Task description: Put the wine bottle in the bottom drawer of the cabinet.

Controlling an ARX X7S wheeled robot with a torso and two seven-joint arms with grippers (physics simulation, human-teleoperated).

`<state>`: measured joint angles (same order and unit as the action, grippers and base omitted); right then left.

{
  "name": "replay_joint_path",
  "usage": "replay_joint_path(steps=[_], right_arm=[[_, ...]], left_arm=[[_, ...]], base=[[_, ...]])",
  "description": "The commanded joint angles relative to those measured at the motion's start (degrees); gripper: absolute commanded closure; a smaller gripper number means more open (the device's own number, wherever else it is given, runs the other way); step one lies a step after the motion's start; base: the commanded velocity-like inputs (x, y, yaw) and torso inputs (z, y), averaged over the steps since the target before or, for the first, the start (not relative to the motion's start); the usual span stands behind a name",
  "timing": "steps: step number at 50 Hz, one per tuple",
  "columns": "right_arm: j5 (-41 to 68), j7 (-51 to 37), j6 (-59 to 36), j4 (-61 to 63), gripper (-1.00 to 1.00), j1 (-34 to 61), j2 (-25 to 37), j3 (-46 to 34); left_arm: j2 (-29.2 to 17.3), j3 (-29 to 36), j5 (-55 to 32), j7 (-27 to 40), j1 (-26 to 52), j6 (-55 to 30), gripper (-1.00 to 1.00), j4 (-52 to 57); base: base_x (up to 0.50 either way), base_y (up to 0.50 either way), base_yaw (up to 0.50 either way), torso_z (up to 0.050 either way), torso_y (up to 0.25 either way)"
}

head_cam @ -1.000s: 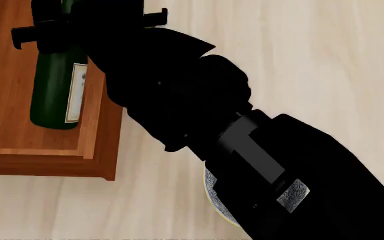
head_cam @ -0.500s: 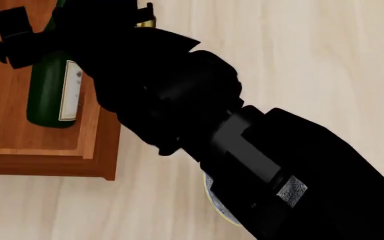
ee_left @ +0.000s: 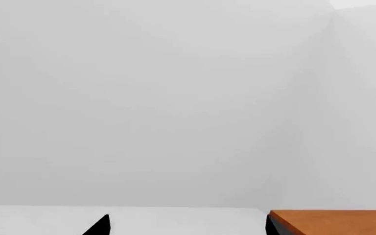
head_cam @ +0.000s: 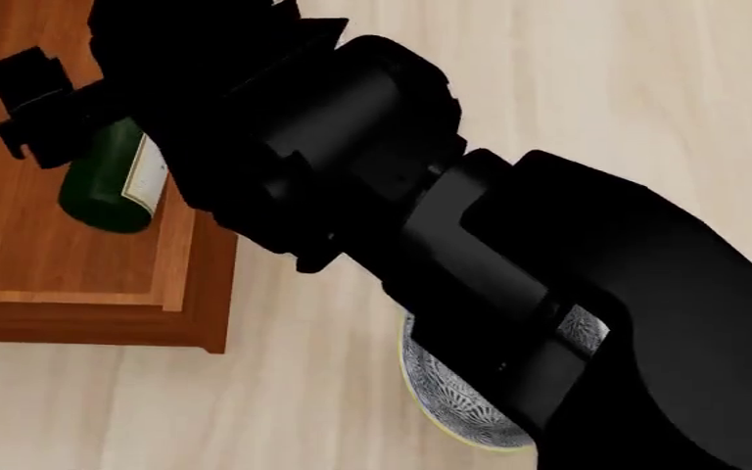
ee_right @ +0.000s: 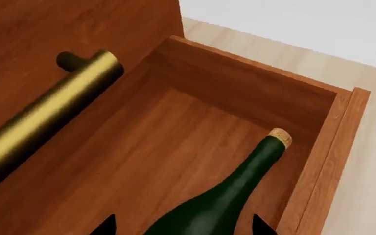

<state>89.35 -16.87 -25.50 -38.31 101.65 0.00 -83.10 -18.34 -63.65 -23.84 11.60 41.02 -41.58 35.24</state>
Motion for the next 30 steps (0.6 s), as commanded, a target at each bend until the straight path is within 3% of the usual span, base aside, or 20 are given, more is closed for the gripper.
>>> replay_joint_path(steps=[1, 30], right_arm=[[5.7, -3.9, -3.5, 3.4, -1.00, 2.1, 0.0, -7.1], [10.2, 2.6, -3.0, 5.4, -1.00, 29.6, 2.1, -5.7]], left_arm=[[0.0, 0.0, 0.0, 0.1, -0.1, 0.3, -1.00, -0.2], [-0.4, 0.8, 0.1, 0.8, -0.2, 0.0, -1.00, 0.0]], base=[[0.00, 0.00, 0.00, 0.000, 0.000], [0.00, 0.00, 0.00, 0.000, 0.000]])
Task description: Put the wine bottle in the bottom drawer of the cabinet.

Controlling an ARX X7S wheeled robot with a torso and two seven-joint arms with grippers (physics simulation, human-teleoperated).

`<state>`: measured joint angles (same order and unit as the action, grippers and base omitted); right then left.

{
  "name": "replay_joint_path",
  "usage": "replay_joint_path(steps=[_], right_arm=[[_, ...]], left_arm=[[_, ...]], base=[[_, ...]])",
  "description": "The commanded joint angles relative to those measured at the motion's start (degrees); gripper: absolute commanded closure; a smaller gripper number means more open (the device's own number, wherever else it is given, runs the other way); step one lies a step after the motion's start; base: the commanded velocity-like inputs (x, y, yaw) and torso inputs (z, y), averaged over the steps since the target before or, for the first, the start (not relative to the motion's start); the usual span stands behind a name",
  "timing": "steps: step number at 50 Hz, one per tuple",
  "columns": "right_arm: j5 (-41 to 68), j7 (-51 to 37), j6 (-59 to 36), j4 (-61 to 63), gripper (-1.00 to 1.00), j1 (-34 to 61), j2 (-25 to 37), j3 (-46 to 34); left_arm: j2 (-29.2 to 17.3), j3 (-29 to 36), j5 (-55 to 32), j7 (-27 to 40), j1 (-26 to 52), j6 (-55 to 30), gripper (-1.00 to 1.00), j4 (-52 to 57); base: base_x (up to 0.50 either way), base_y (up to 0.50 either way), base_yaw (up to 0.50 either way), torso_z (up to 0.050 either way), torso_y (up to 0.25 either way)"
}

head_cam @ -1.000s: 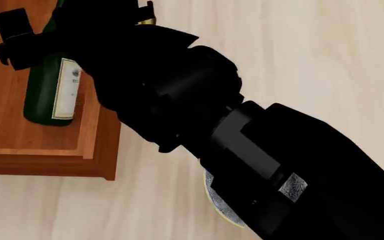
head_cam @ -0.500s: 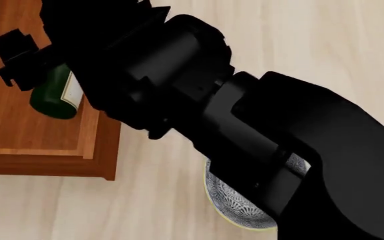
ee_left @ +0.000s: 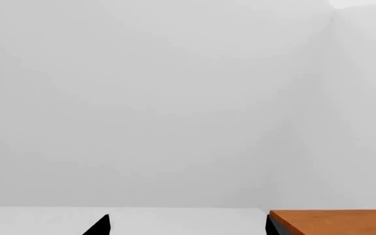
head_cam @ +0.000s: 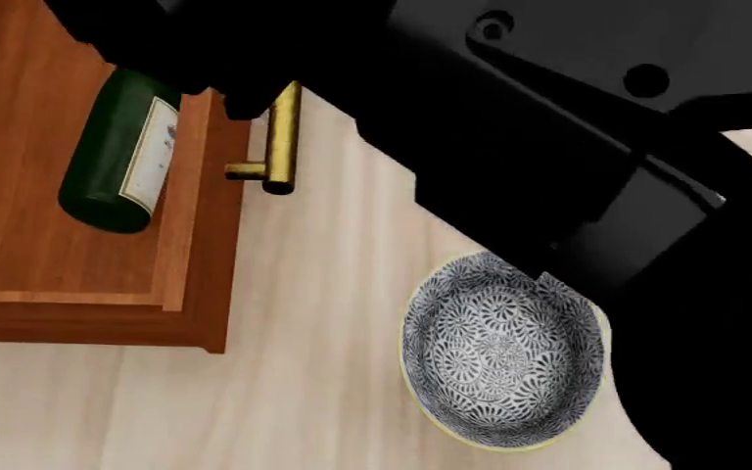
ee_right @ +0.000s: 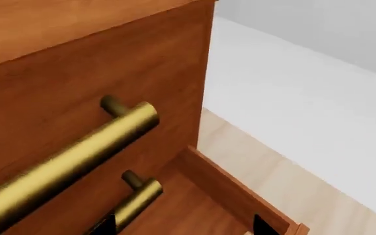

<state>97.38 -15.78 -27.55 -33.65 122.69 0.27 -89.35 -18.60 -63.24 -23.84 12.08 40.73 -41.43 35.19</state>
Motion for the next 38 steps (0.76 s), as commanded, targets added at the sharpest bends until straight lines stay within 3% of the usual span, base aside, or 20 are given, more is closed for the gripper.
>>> replay_joint_path(steps=[1, 9, 26, 38], right_arm=[[2.2, 1.4, -1.2, 1.3, -1.00, 8.9, 2.3, 0.8], [2.5, -4.0, -3.8, 10.6, -1.00, 11.7, 9.4, 4.6], [4.7, -16.5, -12.4, 30.8, -1.00, 11.2, 24.0, 20.1], [5.5, -18.7, -14.8, 33.5, -1.00, 10.1, 30.4, 24.1]], left_arm=[[-0.2, 0.5, 0.1, 0.4, 0.1, -0.1, -1.00, 0.0], [-0.2, 0.5, 0.1, 0.5, 0.0, -0.1, -1.00, 0.0], [-0.5, 0.5, -0.2, 0.8, -0.3, -0.5, -1.00, 0.3], [-0.5, 0.4, -0.3, 0.9, -0.5, -0.3, -1.00, 0.3]], base=[[0.00, 0.00, 0.00, 0.000, 0.000], [0.00, 0.00, 0.00, 0.000, 0.000], [0.00, 0.00, 0.00, 0.000, 0.000], [0.00, 0.00, 0.00, 0.000, 0.000]])
